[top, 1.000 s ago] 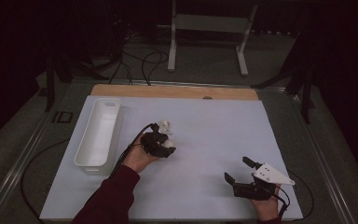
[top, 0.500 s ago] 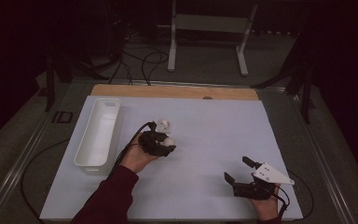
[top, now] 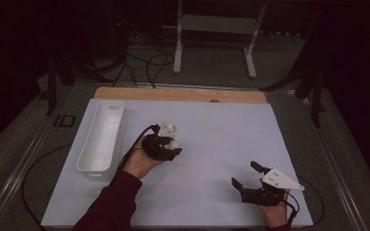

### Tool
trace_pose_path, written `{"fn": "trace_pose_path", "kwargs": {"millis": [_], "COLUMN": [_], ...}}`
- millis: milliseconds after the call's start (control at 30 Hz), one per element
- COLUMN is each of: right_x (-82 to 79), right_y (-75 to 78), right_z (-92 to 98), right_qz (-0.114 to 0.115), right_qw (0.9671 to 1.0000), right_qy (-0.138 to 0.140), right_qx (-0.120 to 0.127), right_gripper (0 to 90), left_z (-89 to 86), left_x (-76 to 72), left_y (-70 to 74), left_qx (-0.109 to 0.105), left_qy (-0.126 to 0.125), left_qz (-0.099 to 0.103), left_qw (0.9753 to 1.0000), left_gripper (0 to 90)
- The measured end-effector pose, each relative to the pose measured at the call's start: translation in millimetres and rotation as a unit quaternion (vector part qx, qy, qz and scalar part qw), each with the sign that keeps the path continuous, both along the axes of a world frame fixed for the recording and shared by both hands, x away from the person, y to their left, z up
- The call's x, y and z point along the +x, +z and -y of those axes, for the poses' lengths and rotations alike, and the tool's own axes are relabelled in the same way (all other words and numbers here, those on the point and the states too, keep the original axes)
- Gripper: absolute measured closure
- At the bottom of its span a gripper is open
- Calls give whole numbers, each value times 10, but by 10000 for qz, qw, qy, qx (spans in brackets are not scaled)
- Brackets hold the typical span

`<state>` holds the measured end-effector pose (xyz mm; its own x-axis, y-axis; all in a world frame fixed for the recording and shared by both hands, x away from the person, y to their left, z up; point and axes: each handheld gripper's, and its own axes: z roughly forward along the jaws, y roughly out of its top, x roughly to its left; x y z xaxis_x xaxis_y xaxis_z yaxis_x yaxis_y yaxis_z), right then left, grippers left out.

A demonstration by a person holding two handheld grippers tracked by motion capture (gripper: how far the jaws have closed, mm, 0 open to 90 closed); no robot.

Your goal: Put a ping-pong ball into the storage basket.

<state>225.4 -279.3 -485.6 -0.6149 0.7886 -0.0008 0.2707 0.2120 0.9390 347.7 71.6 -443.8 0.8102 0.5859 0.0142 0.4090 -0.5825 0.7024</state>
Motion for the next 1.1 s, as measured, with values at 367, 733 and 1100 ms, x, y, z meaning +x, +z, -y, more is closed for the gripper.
{"fn": "trace_pose_path", "kwargs": {"millis": [367,733,1100], "right_x": [3,4,1], "right_y": [-4,-6,-3], "right_z": [-5,-6,-5], "right_qz": [-5,-3,-6], "right_qw": [10000,10000,10000], "right_qy": [15,19,8], "right_qx": [-16,-15,-1], "right_gripper": [86,86,86], "left_z": [-27,-46,-97], "left_x": [-39,-71,-96], "left_y": [72,144,228], "left_qx": [-109,-203,-353], "left_qy": [-33,-51,2], "left_qz": [97,190,347], "left_qw": [9999,9996,9988], "left_gripper": [511,511,511]}}
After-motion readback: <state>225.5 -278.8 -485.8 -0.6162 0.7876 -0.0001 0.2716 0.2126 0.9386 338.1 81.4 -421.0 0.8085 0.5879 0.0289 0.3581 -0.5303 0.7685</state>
